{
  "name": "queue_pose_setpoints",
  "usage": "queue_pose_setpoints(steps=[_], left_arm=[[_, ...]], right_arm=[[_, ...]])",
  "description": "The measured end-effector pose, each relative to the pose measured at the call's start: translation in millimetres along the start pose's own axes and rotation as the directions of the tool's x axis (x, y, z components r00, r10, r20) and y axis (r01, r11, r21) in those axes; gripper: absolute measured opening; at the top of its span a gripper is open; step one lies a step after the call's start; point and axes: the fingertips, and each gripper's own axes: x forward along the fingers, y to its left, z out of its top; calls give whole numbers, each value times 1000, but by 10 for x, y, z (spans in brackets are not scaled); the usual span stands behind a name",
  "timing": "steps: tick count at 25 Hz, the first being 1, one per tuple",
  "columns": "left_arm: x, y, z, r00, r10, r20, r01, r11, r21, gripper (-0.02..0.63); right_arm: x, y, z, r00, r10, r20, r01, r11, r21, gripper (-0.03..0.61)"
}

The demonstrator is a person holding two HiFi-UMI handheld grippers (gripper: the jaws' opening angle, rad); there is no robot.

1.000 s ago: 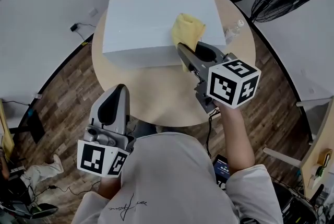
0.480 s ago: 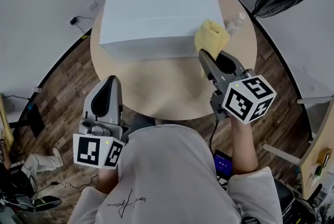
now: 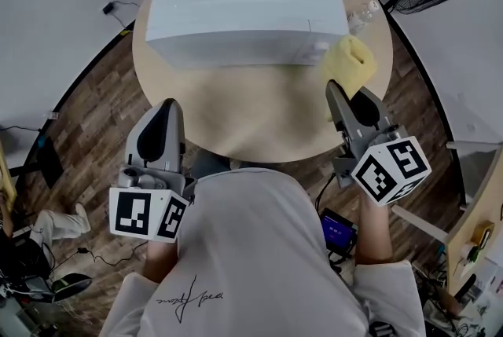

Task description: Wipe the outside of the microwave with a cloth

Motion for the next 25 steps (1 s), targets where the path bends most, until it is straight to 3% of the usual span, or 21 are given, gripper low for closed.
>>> queue_pose_setpoints(steps=[9, 25], left_arm=[[-63, 94, -99, 999, 36, -18, -36, 999, -16, -9], [-71, 80, -213, 999, 29, -45, -30, 999, -29, -9]], right_arm=[[-165, 55, -140, 999, -23, 40, 23, 1000, -5, 64], [-174, 82, -285, 1000, -27, 7, 27, 999, -25, 63]])
